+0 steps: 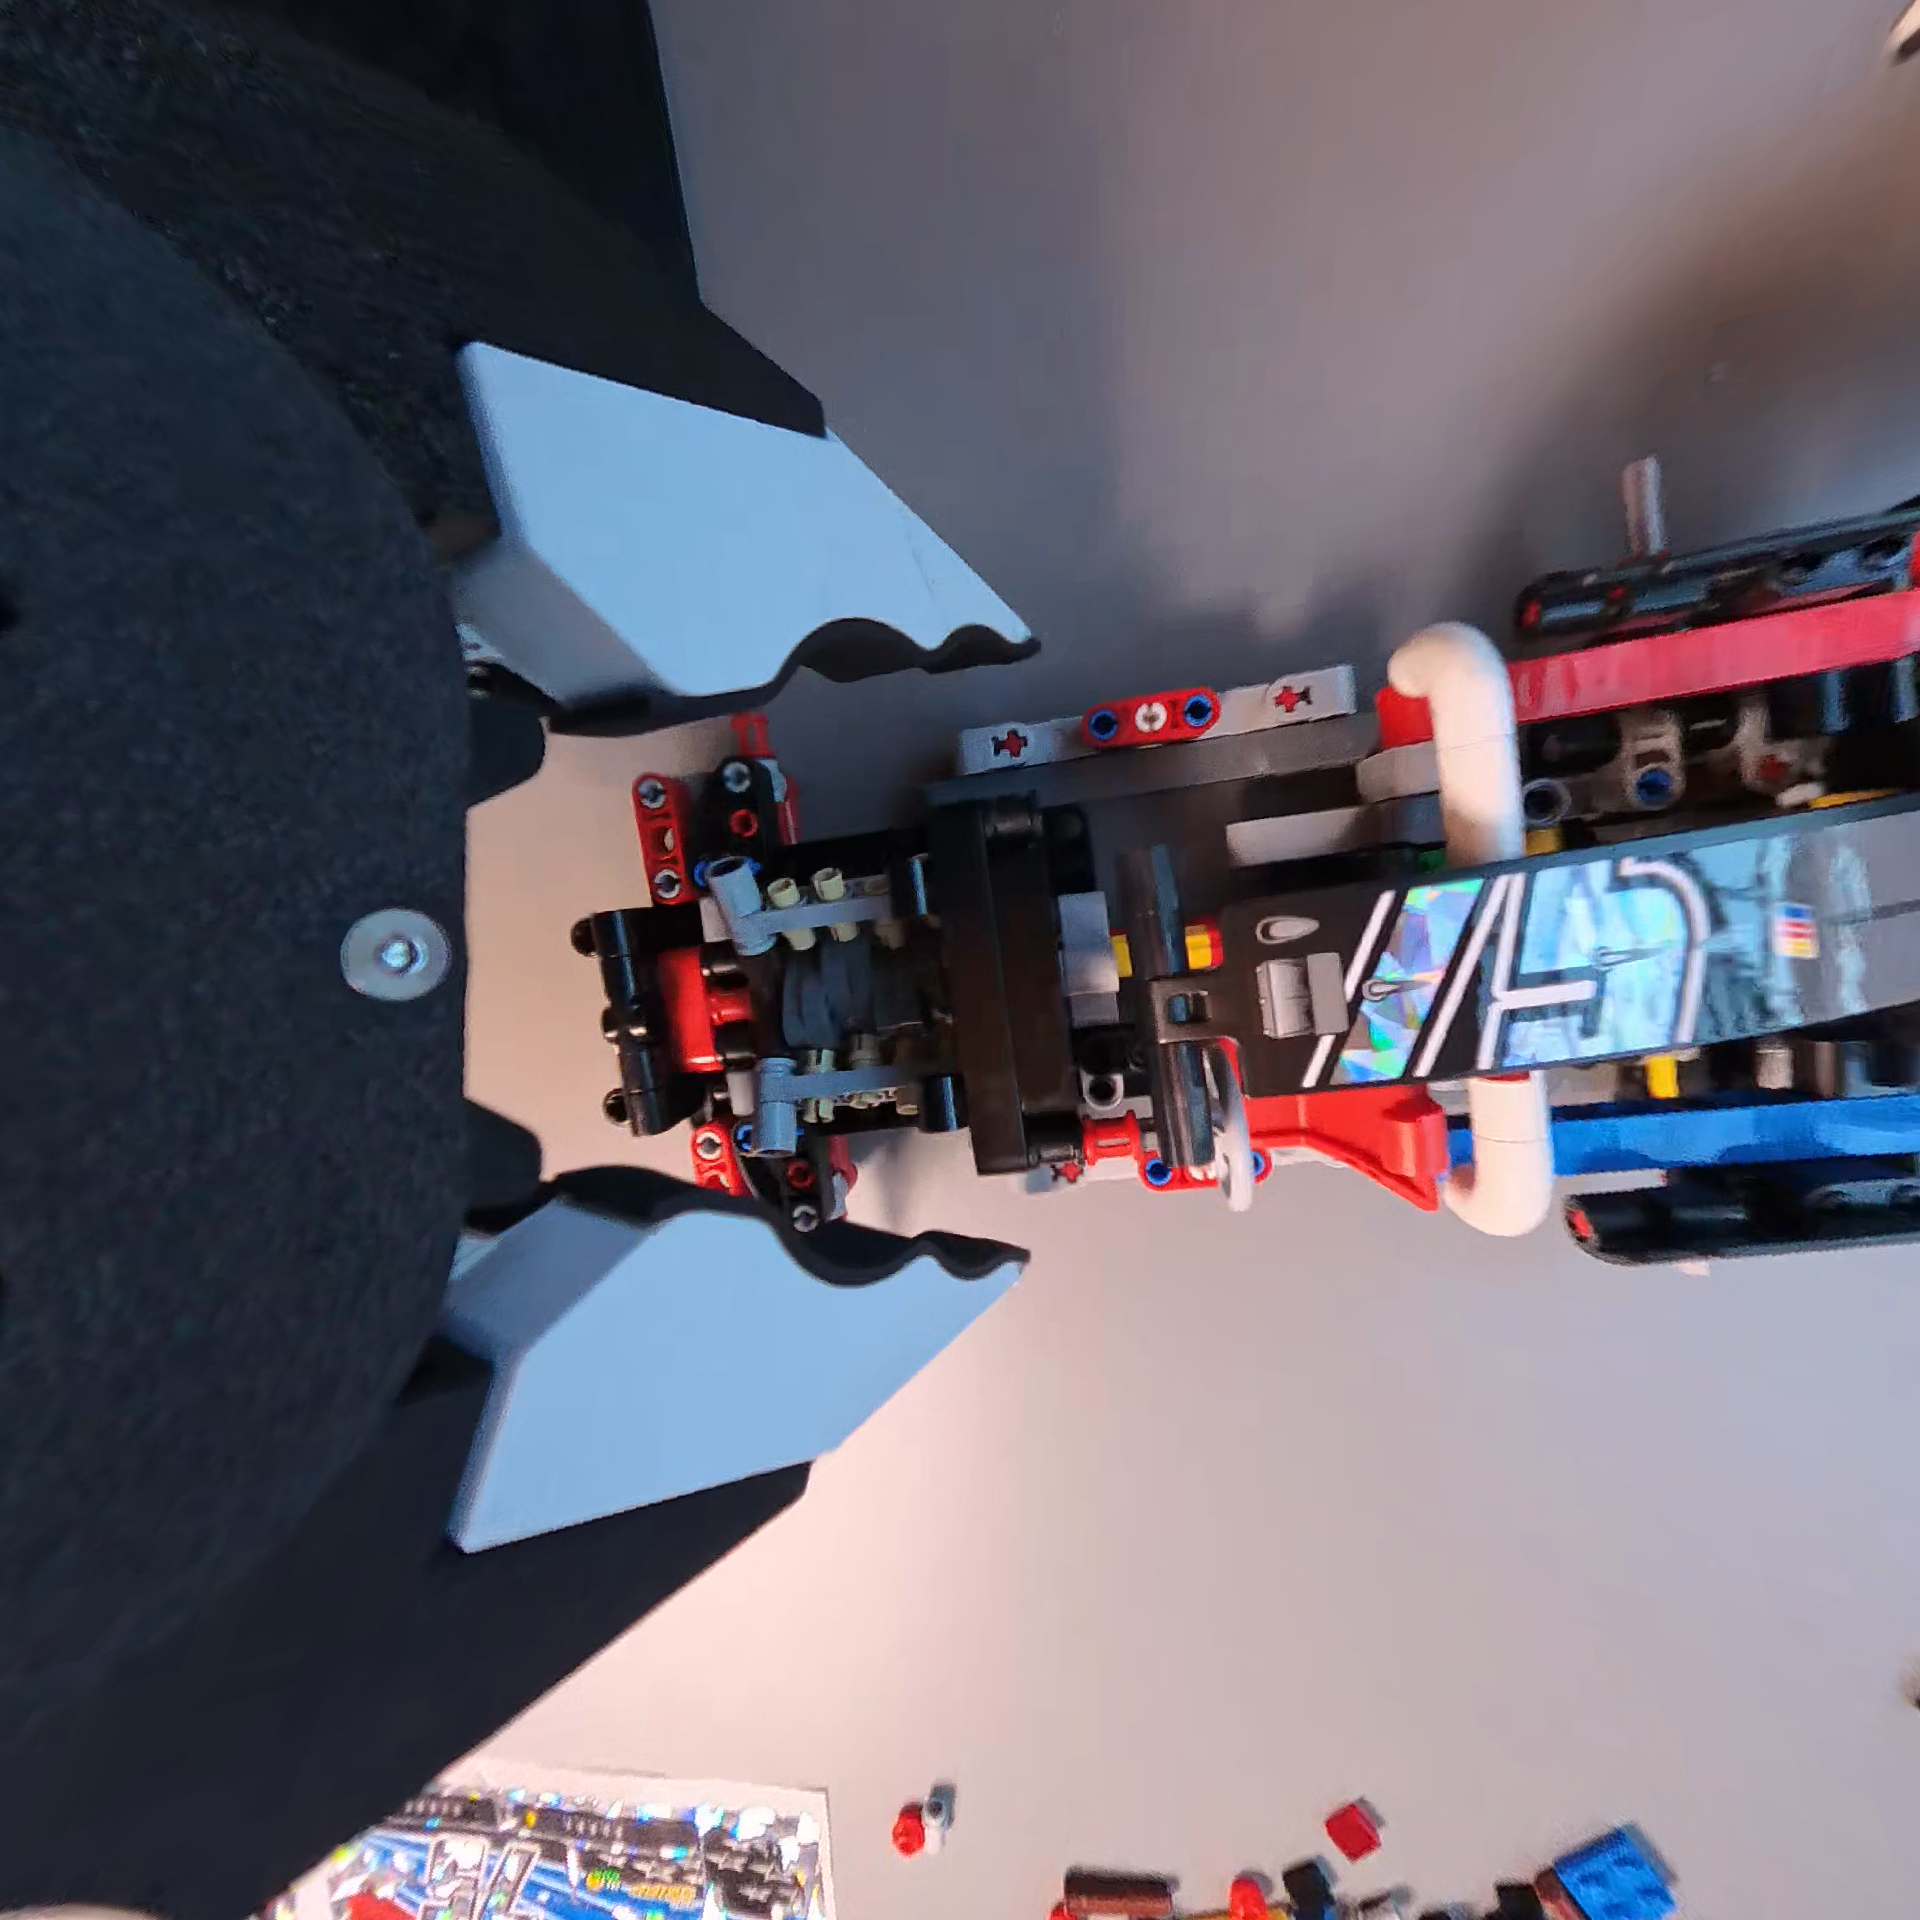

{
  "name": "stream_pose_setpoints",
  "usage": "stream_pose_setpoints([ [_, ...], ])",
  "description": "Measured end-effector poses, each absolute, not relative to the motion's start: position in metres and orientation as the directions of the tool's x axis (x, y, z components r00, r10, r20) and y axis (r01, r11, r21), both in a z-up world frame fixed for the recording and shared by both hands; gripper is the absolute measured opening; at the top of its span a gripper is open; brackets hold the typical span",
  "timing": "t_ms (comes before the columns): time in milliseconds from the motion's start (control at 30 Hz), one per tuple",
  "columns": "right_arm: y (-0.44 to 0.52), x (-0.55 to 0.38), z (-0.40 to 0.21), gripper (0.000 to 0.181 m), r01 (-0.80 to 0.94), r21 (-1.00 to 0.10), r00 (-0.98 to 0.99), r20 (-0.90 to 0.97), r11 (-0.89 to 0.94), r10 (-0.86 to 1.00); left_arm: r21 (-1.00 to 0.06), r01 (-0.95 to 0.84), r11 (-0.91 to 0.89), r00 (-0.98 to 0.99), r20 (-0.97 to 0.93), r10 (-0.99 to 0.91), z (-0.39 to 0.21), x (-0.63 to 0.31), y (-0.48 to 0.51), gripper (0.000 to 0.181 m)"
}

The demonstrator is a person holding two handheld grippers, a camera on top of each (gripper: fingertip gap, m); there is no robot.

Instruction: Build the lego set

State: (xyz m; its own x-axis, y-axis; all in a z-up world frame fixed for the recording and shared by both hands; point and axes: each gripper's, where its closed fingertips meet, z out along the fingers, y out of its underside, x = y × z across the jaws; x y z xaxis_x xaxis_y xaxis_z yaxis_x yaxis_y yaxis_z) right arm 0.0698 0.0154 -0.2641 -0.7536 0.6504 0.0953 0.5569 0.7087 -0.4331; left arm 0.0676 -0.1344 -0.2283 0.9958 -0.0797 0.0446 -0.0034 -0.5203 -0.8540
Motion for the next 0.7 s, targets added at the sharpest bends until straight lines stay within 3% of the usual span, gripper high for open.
stream_pose_setpoints([
  [100,0.013,0.065,-0.274,0.093,0.559,-0.422,-0.757,0.091,0.714,0.647,-0.854,0.004,-0.520,0.995,0.057,-0.086,-0.229,0.071,-0.130,0.041],
  [267,0.010,0.063,-0.270,0.092,0.600,-0.443,-0.737,0.018,0.666,0.676,-0.848,0.007,-0.530,0.994,0.063,-0.088,-0.232,0.072,-0.127,0.040],
  [433,0.009,0.059,-0.256,0.091,0.764,-0.472,-0.601,-0.274,0.439,0.751,-0.827,0.023,-0.562,0.998,0.047,-0.028,-0.234,0.063,-0.116,0.037],
  [533,0.010,0.052,-0.249,0.092,0.871,-0.426,-0.442,-0.459,0.245,0.771,-0.813,0.038,-0.581,0.999,0.024,0.033,-0.239,0.050,-0.103,0.044],
  [700,0.013,0.037,-0.242,0.092,0.922,-0.387,-0.258,-0.553,0.030,0.792,-0.820,0.047,-0.570,0.993,-0.025,0.117,-0.236,0.025,-0.080,0.051],
])
